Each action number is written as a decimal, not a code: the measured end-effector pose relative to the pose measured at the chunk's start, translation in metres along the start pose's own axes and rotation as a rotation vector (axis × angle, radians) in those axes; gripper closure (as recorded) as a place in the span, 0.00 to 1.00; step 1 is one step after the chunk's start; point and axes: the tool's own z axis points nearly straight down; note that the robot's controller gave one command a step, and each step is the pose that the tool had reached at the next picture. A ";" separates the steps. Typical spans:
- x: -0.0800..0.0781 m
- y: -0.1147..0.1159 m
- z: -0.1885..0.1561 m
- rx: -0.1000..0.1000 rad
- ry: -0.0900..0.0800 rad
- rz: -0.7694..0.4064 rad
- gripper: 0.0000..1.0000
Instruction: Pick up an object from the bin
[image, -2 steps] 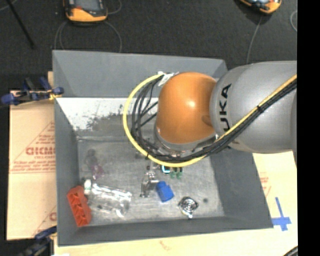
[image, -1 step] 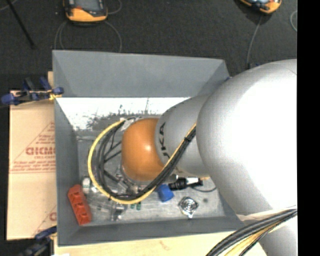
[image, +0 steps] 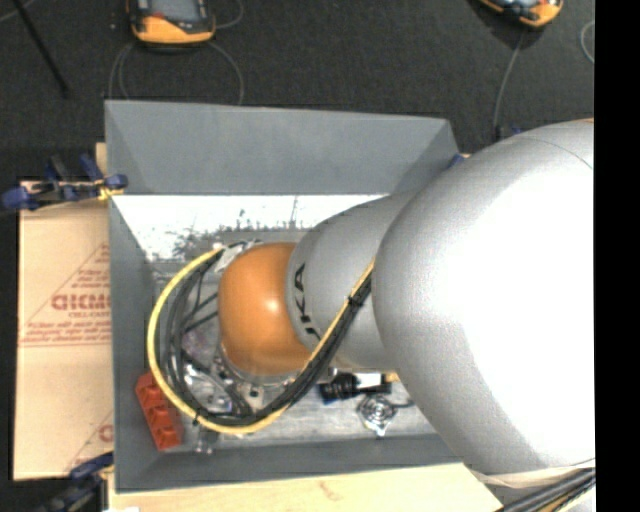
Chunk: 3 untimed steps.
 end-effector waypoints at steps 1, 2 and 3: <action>-0.027 -0.018 -0.006 0.002 -0.001 0.099 0.00; -0.026 -0.016 0.026 -0.001 0.003 0.210 0.00; -0.026 -0.016 0.025 0.001 0.002 0.208 0.00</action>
Offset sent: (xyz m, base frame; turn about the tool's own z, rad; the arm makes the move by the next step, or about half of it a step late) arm 0.0204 -0.0226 0.0055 0.1014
